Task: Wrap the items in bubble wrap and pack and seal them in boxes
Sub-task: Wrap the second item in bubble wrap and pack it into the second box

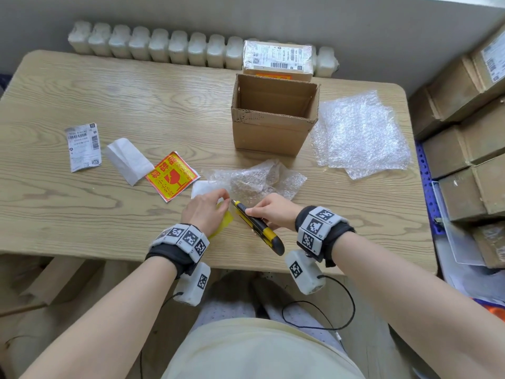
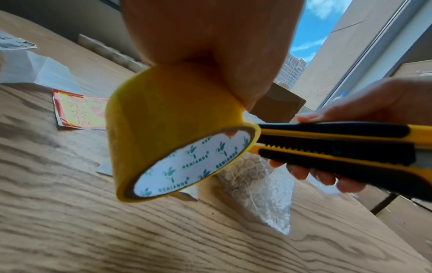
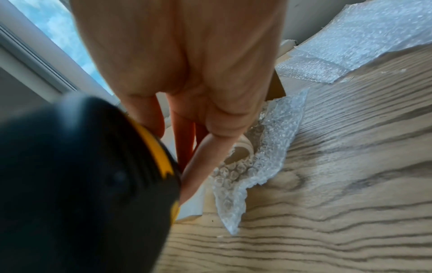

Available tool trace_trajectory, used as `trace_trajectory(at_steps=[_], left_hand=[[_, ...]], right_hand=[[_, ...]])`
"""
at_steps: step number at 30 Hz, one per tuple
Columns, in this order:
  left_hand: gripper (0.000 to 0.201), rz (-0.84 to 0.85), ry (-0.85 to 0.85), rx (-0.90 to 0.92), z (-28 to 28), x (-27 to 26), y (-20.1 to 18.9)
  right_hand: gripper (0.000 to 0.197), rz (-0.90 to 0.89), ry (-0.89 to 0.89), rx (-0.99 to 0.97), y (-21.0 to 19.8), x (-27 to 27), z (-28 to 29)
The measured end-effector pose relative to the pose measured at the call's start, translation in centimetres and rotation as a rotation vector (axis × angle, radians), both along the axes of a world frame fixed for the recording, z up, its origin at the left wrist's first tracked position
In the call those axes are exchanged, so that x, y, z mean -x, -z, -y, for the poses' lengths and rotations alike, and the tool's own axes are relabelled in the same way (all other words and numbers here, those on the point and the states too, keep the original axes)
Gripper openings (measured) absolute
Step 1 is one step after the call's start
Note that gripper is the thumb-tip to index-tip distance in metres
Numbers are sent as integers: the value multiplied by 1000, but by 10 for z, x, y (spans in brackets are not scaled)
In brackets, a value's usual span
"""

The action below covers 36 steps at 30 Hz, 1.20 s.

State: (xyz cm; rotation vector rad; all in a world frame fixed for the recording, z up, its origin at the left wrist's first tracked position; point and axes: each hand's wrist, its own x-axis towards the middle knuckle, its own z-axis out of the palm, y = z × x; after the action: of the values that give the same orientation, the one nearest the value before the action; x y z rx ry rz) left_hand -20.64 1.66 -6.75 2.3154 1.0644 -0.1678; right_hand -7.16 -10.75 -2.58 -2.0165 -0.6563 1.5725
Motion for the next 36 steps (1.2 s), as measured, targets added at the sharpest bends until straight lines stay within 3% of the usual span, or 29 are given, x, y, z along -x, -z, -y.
trace_trajectory(at_steps=[7,20,26,32,36], left_hand=[[13,-13,-51,5,1,4,-2],[13,-7,-103,68,-4,12,-4],[10,10,-149,108,-3,14,0],[8,32,-181,123,-6,17,4],[8,45,-190,123,-6,16,4]], right_hand=[[39,61,-100,32,11,-2,7],[26,203,-319,62,20,-26,59],[32,429,-262,199,39,-51,84],[18,684,-220,287,55,-74,83],[21,754,-225,285,62,-80,76]])
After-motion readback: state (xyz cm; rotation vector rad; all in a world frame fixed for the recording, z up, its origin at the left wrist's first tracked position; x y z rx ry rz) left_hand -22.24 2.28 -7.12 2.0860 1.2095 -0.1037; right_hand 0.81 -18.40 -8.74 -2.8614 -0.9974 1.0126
